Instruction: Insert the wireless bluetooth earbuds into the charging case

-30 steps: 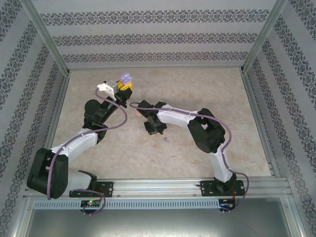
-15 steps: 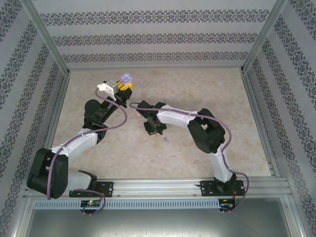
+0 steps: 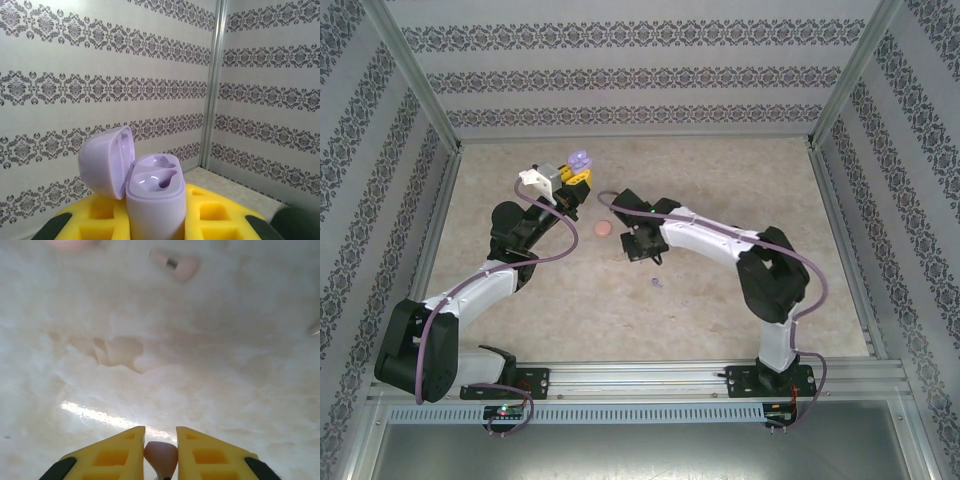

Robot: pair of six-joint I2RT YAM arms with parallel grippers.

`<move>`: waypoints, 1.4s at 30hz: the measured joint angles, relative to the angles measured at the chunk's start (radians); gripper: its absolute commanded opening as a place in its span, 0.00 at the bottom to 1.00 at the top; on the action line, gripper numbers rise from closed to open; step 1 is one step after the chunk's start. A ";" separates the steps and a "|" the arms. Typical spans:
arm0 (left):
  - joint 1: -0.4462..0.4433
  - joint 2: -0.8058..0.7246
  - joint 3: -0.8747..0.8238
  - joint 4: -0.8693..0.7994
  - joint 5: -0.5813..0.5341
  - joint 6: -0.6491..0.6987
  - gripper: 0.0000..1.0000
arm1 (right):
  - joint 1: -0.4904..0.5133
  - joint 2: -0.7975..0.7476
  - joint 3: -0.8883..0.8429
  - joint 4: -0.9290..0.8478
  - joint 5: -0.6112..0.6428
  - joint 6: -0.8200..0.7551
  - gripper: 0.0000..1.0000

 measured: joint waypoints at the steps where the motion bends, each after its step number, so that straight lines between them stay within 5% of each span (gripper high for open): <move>1: 0.000 0.000 0.000 0.000 0.004 0.000 0.00 | -0.010 -0.024 0.000 0.002 0.001 -0.002 0.20; 17: -0.015 0.008 -0.019 0.018 0.182 0.013 0.00 | -0.135 -0.340 0.130 0.005 0.010 -0.127 0.20; 27: -0.140 0.091 0.023 -0.050 0.177 0.210 0.00 | -0.135 -0.481 0.177 0.093 -0.024 -0.196 0.22; 42: -0.204 0.202 0.194 -0.122 0.230 0.311 0.00 | -0.097 -0.555 0.079 0.224 -0.101 -0.282 0.23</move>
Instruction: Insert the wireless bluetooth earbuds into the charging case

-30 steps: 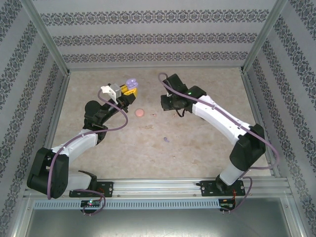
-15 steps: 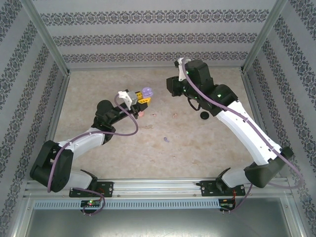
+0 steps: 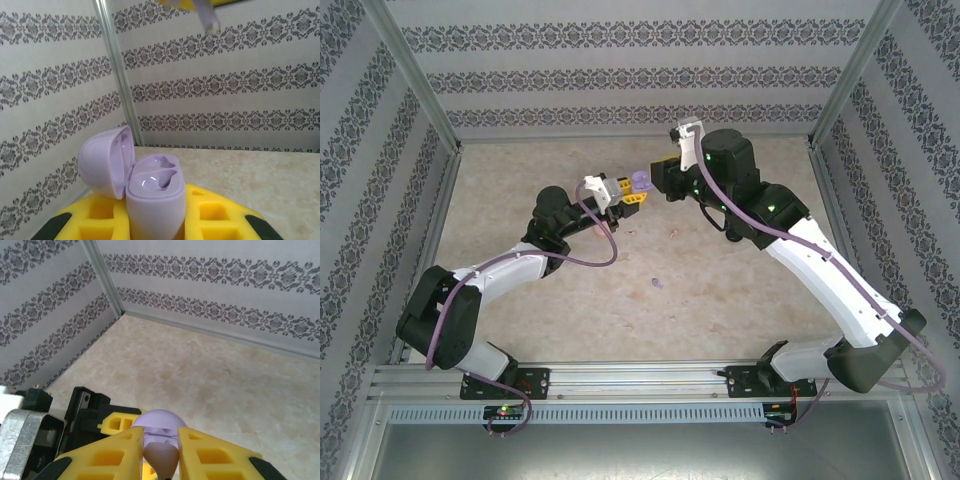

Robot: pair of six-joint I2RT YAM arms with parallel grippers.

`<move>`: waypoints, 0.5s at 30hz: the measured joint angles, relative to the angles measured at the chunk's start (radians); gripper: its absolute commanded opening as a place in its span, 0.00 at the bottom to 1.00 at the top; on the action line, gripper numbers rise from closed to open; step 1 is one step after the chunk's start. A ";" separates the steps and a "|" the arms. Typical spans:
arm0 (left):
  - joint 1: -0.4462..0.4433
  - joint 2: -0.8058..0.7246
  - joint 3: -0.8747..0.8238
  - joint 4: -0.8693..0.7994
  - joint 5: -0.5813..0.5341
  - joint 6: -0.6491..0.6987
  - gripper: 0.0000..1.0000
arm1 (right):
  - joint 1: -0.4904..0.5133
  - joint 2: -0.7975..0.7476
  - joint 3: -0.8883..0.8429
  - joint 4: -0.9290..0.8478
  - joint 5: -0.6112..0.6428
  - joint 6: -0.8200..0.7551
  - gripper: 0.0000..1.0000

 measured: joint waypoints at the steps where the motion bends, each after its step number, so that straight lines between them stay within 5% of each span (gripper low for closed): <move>1: -0.002 0.000 0.005 -0.005 0.004 0.003 0.00 | 0.005 -0.001 -0.011 0.004 -0.004 -0.005 0.23; 15: -0.009 0.000 0.012 -0.038 0.041 0.014 0.00 | 0.030 -0.002 -0.067 0.061 -0.013 -0.031 0.23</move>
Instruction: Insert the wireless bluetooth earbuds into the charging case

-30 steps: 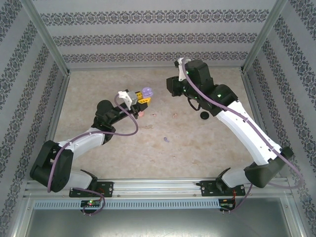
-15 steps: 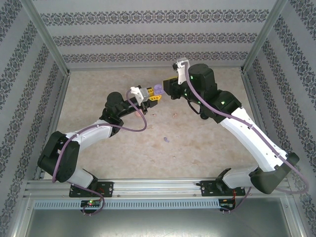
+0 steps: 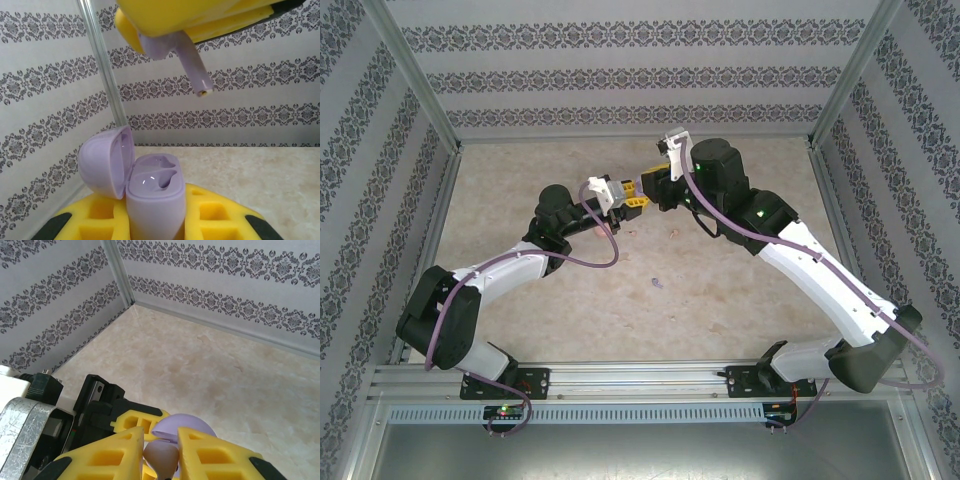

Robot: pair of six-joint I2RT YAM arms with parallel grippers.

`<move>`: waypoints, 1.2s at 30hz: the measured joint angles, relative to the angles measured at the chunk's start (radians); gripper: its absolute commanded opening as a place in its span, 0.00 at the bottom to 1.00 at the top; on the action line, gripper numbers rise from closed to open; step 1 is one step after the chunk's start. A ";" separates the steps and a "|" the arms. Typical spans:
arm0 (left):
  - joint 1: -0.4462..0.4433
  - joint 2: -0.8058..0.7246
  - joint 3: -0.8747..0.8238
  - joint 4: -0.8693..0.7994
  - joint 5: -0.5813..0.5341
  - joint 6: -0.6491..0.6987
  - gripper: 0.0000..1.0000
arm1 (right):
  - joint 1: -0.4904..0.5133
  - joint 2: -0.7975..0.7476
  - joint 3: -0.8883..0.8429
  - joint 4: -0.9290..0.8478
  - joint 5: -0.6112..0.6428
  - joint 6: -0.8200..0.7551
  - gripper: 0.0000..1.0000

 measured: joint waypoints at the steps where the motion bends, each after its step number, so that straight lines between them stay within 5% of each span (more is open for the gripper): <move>1: 0.000 0.000 0.000 0.000 0.002 0.000 0.00 | 0.000 0.000 -0.004 0.004 0.000 0.000 0.23; 36: -0.007 -0.033 0.000 -0.037 0.029 -0.024 0.00 | -0.002 0.000 -0.093 0.093 0.004 0.007 0.21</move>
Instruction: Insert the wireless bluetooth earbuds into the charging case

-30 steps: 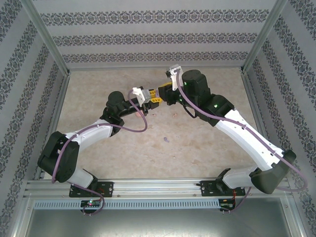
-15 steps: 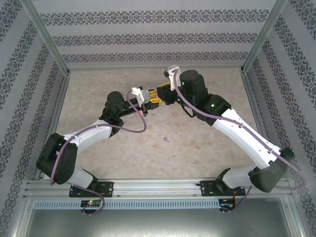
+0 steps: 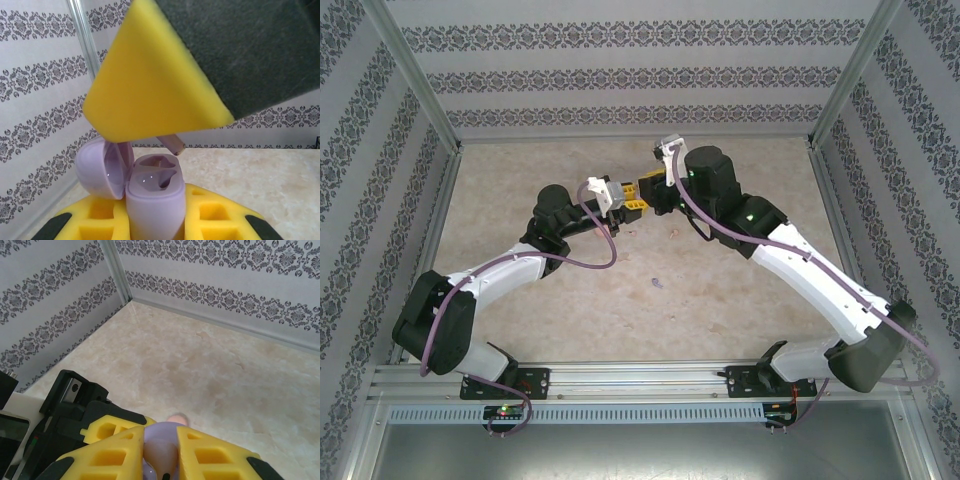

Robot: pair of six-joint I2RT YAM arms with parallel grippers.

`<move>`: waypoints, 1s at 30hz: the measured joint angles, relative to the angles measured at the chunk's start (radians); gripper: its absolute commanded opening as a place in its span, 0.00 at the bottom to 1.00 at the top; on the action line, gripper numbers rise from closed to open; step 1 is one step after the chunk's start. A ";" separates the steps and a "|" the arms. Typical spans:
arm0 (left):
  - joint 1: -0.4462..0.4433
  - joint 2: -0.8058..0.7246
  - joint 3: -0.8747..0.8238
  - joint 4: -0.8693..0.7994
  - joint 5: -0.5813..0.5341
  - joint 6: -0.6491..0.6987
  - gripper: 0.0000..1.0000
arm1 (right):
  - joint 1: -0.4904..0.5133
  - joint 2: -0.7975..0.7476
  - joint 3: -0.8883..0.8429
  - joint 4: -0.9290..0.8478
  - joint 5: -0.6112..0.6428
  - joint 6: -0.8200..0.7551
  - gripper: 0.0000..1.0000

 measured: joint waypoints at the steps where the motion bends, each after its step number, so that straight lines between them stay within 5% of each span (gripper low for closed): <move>1: 0.000 0.000 0.000 0.001 0.000 0.000 0.00 | 0.000 -0.005 -0.005 0.006 0.000 0.006 0.21; 17: -0.013 0.000 0.006 0.033 -0.003 -0.037 0.00 | -0.018 -0.198 -0.270 0.320 -0.016 0.068 0.21; 30: -0.013 0.027 0.037 0.079 -0.003 -0.095 0.00 | -0.018 -0.192 -0.389 0.581 -0.031 0.070 0.21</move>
